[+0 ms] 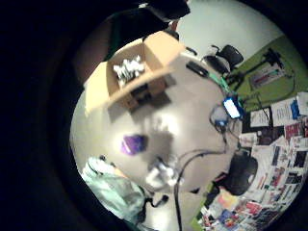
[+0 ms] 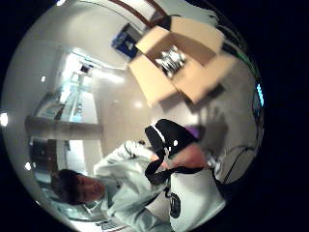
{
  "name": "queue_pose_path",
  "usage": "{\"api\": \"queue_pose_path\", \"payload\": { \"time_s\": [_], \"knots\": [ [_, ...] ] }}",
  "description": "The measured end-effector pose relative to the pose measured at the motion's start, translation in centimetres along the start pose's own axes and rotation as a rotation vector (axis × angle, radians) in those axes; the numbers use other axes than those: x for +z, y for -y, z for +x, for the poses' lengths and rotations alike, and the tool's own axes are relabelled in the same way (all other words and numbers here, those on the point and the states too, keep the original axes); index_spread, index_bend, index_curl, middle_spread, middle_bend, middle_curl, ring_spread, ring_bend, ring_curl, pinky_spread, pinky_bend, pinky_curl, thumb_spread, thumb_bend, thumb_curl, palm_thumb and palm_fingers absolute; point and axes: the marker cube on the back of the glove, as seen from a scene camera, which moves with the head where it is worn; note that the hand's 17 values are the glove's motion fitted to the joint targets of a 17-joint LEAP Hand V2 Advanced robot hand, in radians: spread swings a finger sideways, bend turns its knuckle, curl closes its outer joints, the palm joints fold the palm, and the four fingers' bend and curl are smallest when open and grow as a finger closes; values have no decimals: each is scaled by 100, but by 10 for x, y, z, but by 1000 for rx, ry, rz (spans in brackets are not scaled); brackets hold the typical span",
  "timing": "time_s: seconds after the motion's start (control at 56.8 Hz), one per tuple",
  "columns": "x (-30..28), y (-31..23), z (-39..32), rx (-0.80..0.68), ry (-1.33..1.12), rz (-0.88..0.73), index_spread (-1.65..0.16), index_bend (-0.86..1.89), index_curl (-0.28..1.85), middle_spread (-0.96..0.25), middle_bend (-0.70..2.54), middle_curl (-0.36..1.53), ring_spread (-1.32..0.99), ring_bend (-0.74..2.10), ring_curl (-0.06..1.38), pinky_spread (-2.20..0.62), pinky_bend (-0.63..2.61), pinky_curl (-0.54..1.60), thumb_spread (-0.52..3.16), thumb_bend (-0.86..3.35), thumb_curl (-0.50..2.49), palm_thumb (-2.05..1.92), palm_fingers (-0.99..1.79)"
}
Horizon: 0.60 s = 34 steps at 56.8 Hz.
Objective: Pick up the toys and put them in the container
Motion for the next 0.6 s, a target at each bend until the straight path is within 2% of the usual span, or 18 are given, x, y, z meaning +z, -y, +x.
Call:
{"api": "queue_pose_path", "payload": {
  "time_s": [0.123, 0.229, 0.37, 0.44, 0.528, 0.599],
  "knots": [
    [40, -70, 54, 10, -4, -153, -29, 15, 37, -2, 15, 36, -3, 15, 25, 5, 69, 32, 118, -3, 40, 13, -18],
    [97, -111, 87, -25, -8, -205, -29, 16, 36, -2, 16, 34, -2, 16, 24, 5, 67, 32, 119, -2, 38, 11, -15],
    [203, -177, 69, 20, 78, -260, -30, 16, 36, -3, 17, 33, -2, 16, 23, 6, 65, 32, 117, -3, 35, 9, -12],
    [231, -178, 80, 25, 107, -286, -31, 15, 35, -3, 15, 32, -2, 16, 23, 6, 70, 33, 115, -3, 35, 7, -9],
    [238, -158, 94, 11, 97, -194, -31, 14, 34, -3, 13, 30, -1, 21, 23, 7, 85, 37, 113, -1, 34, 9, -2],
    [242, -151, 96, 2, 58, -132, -32, 20, 35, -5, 15, 29, 0, 32, 25, 6, 90, 37, 115, 3, 36, 19, 20]
  ]
}}
